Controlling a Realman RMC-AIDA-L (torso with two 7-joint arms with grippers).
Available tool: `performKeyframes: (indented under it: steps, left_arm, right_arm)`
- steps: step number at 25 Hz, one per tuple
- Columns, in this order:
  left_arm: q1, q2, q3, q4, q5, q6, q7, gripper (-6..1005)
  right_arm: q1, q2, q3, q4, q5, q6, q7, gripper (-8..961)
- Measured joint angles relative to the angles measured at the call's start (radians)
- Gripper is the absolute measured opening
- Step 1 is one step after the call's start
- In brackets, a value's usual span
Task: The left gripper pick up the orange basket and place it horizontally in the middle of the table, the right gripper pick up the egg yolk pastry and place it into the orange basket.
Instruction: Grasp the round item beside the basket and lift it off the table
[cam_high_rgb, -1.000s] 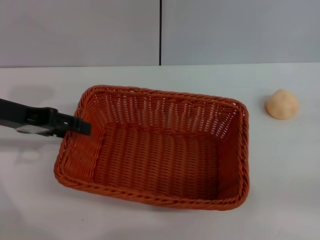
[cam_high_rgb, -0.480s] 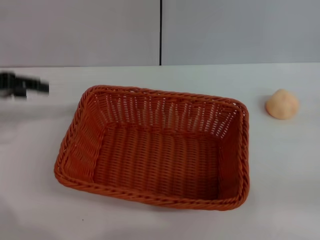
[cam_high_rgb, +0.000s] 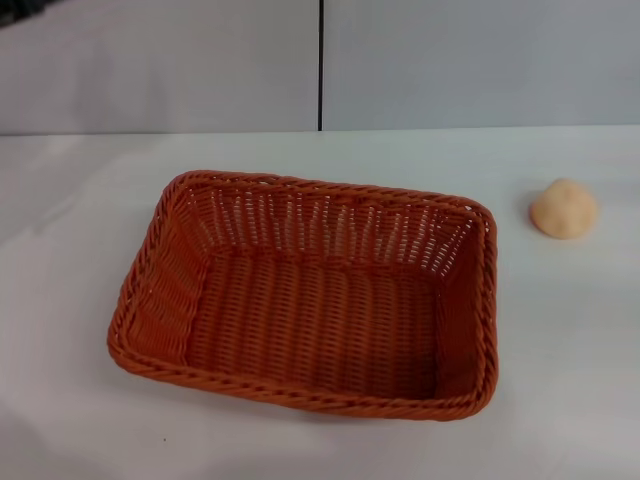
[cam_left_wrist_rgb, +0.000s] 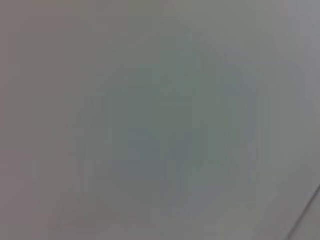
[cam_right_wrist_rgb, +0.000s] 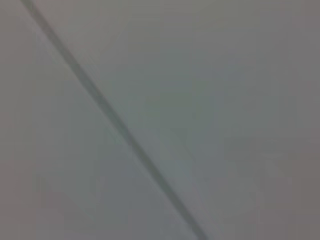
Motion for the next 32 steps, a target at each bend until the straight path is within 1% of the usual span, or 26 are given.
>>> performKeyframes:
  steps: [1, 2, 3, 4, 6, 7, 8, 11, 12, 13, 14, 16, 17, 18, 21, 22, 23, 26, 27, 28, 32]
  left_arm:
    - [0.002, 0.000, -0.001, -0.044, -0.076, -0.011, 0.079, 759]
    - [0.005, -0.001, 0.001, -0.113, -0.209, -0.018, 0.211, 759]
    - [0.005, -0.001, 0.001, -0.113, -0.209, -0.018, 0.211, 759]
    - [0.006, -0.002, 0.005, -0.150, -0.276, -0.018, 0.282, 759]
    - [0.003, -0.003, 0.018, -0.210, -0.364, -0.012, 0.391, 758]
    - [-0.001, -0.003, 0.045, -0.253, -0.429, 0.001, 0.484, 758]
    - [-0.001, -0.003, 0.045, -0.253, -0.429, 0.001, 0.484, 758]
    - [-0.002, -0.005, 0.107, -0.278, -0.511, 0.020, 0.626, 757]
    - [0.003, -0.008, 0.169, -0.287, -0.581, 0.030, 0.715, 757]
    - [0.003, -0.008, 0.169, -0.287, -0.581, 0.030, 0.715, 757]
    - [0.005, -0.008, 0.193, -0.292, -0.608, 0.033, 0.741, 756]
    - [0.006, -0.007, 0.251, -0.302, -0.661, 0.035, 0.787, 756]
    - [0.006, -0.006, 0.282, -0.305, -0.684, 0.032, 0.808, 756]
    - [0.006, -0.006, 0.282, -0.305, -0.684, 0.032, 0.808, 756]
    - [0.005, -0.007, 0.311, -0.307, -0.691, 0.029, 0.832, 756]
    - [0.005, -0.008, 0.330, -0.307, -0.693, 0.029, 0.854, 756]
    - [0.005, -0.008, 0.330, -0.307, -0.693, 0.029, 0.854, 756]
    - [0.006, -0.010, 0.337, -0.321, -0.702, 0.030, 0.875, 756]
    - [0.004, -0.010, 0.340, -0.343, -0.724, 0.034, 0.888, 756]
    - [0.004, -0.010, 0.340, -0.343, -0.724, 0.034, 0.888, 756]
    - [0.006, -0.010, 0.363, -0.359, -0.757, 0.036, 0.893, 756]
  right_arm:
    - [0.006, -0.010, 0.000, -0.051, -0.089, -0.011, 0.056, 602]
    - [0.021, -0.021, 0.000, -0.134, -0.226, -0.040, 0.145, 602]
    - [0.021, -0.021, 0.000, -0.134, -0.226, -0.040, 0.145, 601]
    - [0.033, -0.028, 0.000, -0.178, -0.307, -0.066, 0.189, 601]
    - [0.067, -0.043, 0.000, -0.251, -0.457, -0.142, 0.260, 600]
    - [0.106, -0.058, -0.001, -0.297, -0.572, -0.223, 0.294, 600]
    - [0.106, -0.058, -0.001, -0.297, -0.572, -0.223, 0.294, 600]
    - [0.164, -0.083, -0.002, -0.318, -0.673, -0.329, 0.314, 599]
    - [0.207, -0.100, -0.012, -0.321, -0.738, -0.379, 0.326, 598]
    - [0.207, -0.100, -0.012, -0.321, -0.738, -0.379, 0.326, 598]
    - [0.229, -0.107, -0.024, -0.322, -0.779, -0.391, 0.331, 598]
    - [0.270, -0.116, -0.062, -0.318, -0.848, -0.395, 0.337, 597]
    - [0.305, -0.120, -0.130, -0.298, -0.898, -0.370, 0.352, 597]
    - [0.305, -0.120, -0.130, -0.298, -0.898, -0.370, 0.352, 596]
    - [0.338, -0.122, -0.258, -0.259, -0.917, -0.316, 0.383, 595]
    - [0.353, -0.118, -0.334, -0.252, -0.924, -0.275, 0.407, 595]
    - [0.353, -0.118, -0.334, -0.252, -0.924, -0.275, 0.407, 595]
    - [0.373, -0.112, -0.434, -0.236, -0.963, -0.205, 0.450, 594]
    - [0.385, -0.105, -0.469, -0.224, -1.003, -0.167, 0.463, 594]
    - [0.385, -0.105, -0.469, -0.224, -1.003, -0.167, 0.463, 593]
    - [0.403, -0.077, -0.490, -0.208, -1.087, -0.125, 0.470, 592]
